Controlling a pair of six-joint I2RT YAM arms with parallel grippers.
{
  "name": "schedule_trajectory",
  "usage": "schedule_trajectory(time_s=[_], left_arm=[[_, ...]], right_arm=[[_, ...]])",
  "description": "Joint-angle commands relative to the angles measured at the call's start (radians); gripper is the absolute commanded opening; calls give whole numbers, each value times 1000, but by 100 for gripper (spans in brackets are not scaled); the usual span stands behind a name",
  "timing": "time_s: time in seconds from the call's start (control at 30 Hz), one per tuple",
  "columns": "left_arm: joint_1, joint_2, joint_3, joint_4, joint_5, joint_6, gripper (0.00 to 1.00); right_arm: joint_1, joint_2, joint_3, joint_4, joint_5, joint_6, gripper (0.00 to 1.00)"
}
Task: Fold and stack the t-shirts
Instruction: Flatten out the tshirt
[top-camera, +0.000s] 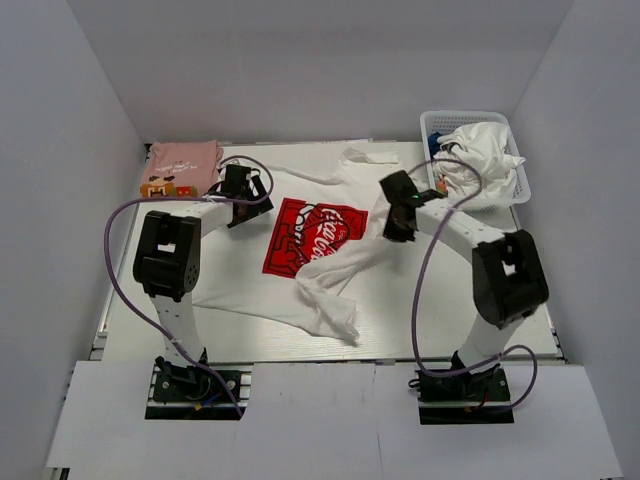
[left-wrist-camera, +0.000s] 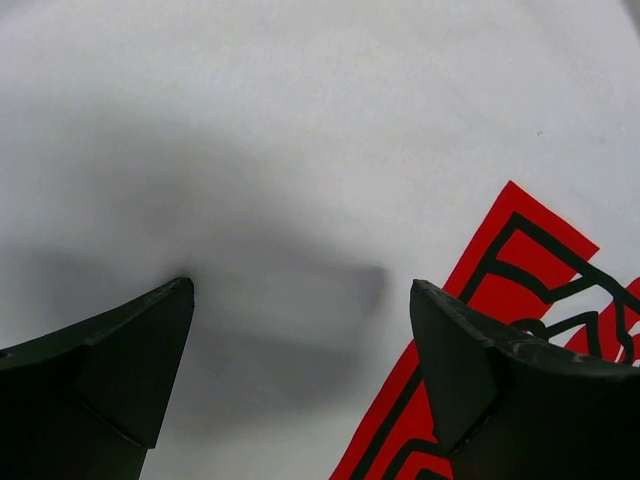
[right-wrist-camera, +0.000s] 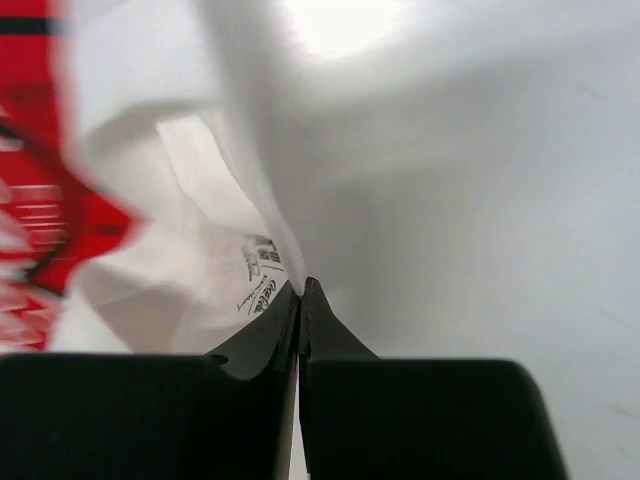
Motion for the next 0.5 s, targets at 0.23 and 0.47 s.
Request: schedule_trajectory(time_s=[0.23,0.47], left_arm=[[21,48,-27,-154,-68,-10,100],[21,28,-18,-167,-57,-10,100]], right_arm=[[-279,-87,-267,-211,290,57,5],[-322,-182,-210,-124,197,-89,90]])
